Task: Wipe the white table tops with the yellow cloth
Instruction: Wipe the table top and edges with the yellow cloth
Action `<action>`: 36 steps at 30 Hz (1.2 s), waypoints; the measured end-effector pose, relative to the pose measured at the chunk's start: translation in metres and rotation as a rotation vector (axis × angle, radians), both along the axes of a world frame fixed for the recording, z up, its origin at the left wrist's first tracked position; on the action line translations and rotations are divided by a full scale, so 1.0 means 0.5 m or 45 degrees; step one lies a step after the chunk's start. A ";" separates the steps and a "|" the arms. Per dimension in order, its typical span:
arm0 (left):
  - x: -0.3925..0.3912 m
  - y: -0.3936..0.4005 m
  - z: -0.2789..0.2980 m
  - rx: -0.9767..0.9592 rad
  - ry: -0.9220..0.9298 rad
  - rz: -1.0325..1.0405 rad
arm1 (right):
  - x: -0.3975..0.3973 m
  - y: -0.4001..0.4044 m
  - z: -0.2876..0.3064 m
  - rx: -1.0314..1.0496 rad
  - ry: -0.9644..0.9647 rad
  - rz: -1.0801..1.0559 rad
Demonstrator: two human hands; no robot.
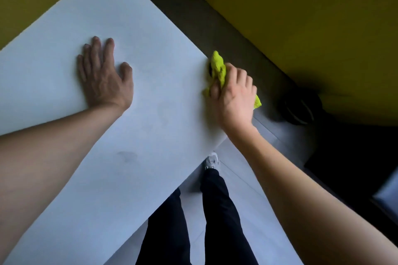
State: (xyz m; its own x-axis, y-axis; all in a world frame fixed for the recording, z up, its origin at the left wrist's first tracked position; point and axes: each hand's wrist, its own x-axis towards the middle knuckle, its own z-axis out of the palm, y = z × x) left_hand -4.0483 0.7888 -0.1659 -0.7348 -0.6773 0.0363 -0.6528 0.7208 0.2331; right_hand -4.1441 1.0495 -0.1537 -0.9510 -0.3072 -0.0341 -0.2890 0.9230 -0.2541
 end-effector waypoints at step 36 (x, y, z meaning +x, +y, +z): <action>0.451 0.071 0.005 0.000 -0.059 -0.769 | 0.282 -0.072 -0.012 -0.580 -0.057 -1.141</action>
